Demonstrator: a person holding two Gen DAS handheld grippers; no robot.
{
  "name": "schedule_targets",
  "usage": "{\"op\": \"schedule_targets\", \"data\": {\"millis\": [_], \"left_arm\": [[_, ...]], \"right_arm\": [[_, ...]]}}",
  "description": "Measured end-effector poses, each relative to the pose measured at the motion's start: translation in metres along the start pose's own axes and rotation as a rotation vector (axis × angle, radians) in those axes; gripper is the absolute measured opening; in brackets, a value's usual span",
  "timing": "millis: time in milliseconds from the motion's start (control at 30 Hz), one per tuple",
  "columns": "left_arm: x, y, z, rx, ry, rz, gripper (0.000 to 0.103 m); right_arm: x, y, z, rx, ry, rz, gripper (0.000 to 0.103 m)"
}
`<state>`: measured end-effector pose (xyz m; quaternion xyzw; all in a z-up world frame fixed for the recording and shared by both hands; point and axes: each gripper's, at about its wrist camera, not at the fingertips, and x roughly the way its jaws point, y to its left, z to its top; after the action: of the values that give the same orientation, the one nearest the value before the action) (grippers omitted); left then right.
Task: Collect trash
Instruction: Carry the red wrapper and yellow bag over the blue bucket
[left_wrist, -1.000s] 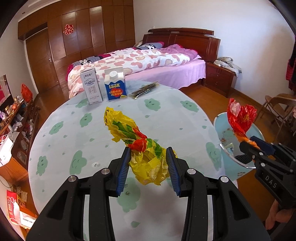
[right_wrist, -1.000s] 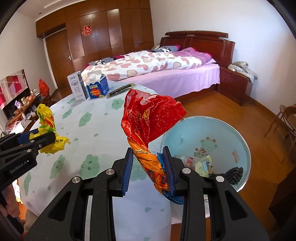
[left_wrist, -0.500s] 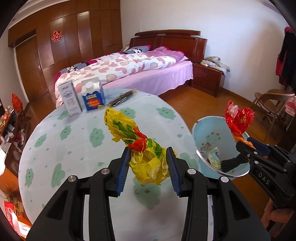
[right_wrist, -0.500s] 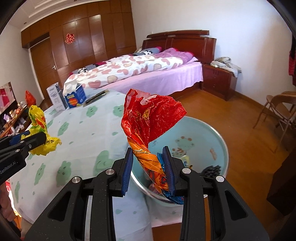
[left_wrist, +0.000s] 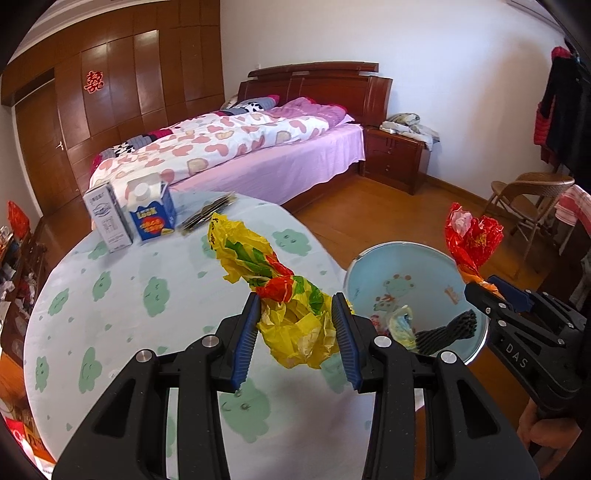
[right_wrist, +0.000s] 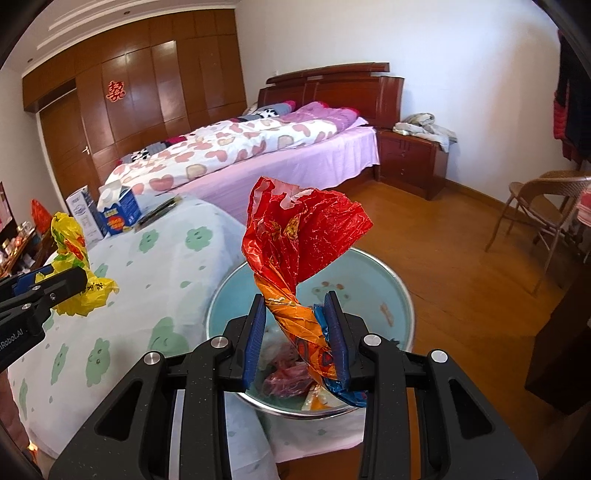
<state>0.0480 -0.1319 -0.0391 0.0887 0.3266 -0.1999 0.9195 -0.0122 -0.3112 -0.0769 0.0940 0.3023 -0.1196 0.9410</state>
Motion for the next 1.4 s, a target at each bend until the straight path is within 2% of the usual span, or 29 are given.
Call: {"op": "schedule_targets", "data": {"millis": [333,767,1400], "left_arm": [[0.013,-0.022,0.014,0.017,-0.004,-0.04,0.04],[0.041,-0.063,0.016,0.078,0.035,-0.104,0.04],[0.08,-0.083,0.013,0.101,0.102,-0.112,0.04]], "right_arm": [[0.003,-0.022,0.003,0.037,0.004,-0.042,0.033],[0.01,-0.044,-0.001,0.07,0.006,-0.087,0.033],[0.031,-0.055,-0.003,0.07,0.055,-0.113,0.034]]}}
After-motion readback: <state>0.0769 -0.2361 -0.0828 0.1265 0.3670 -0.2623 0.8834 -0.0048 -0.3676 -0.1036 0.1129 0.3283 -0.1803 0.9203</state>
